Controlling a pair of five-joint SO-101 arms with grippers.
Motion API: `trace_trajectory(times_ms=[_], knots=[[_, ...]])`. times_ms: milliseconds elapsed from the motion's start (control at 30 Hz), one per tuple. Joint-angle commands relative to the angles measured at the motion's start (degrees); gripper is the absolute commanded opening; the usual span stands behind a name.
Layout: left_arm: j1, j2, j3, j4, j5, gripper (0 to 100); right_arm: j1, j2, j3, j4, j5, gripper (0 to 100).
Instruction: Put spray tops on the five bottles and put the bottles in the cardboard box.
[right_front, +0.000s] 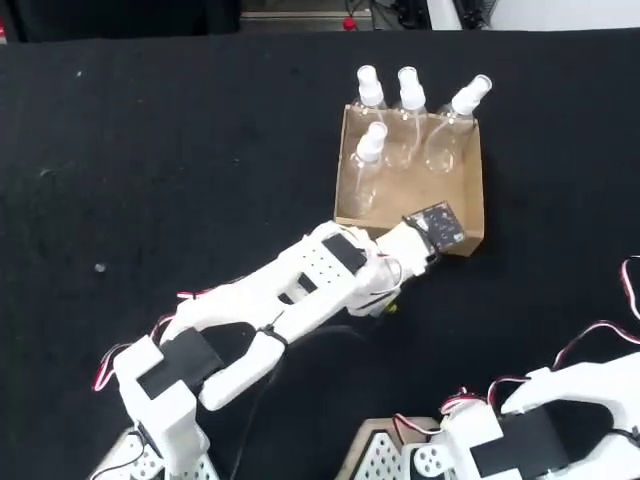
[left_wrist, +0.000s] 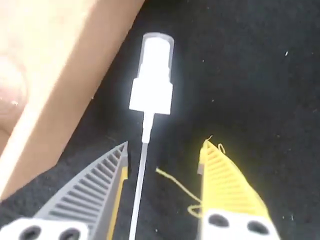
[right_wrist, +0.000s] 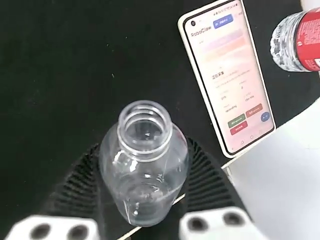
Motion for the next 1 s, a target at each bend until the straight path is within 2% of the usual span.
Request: trace_trajectory(times_ms=[0, 100, 233, 533, 600, 767, 967], knots=[[0.4, 0.1, -4.7, -3.0, 1.6, 22, -0.6, -0.1, -3.3, 0.6, 0.2, 1.1], [0.2, 2.4, -6.1, -6.2, 5.2, 23, -2.1, 0.3, -3.2, 0.5, 0.2, 1.1], [0.4, 8.0, -9.6, -8.0, 5.9, 25, -4.0, 0.3, -3.2, 0.4, 0.2, 1.1], [0.7, 16.6, -20.4, 0.1, 5.6, 25, -5.4, 0.4, -3.2, 0.3, 0.4, 1.1], [0.7, 17.1, -21.4, 1.7, 5.5, 22, -5.3, 0.4, -3.2, 0.3, 0.4, 1.1], [0.8, 16.6, -21.1, 5.3, 5.9, 2, -5.2, 0.4, -2.9, 0.3, 0.3, 1.1], [0.7, 15.0, -21.0, 14.6, 6.0, 3, -5.5, 0.4, -0.4, -1.3, 0.3, 1.1]])
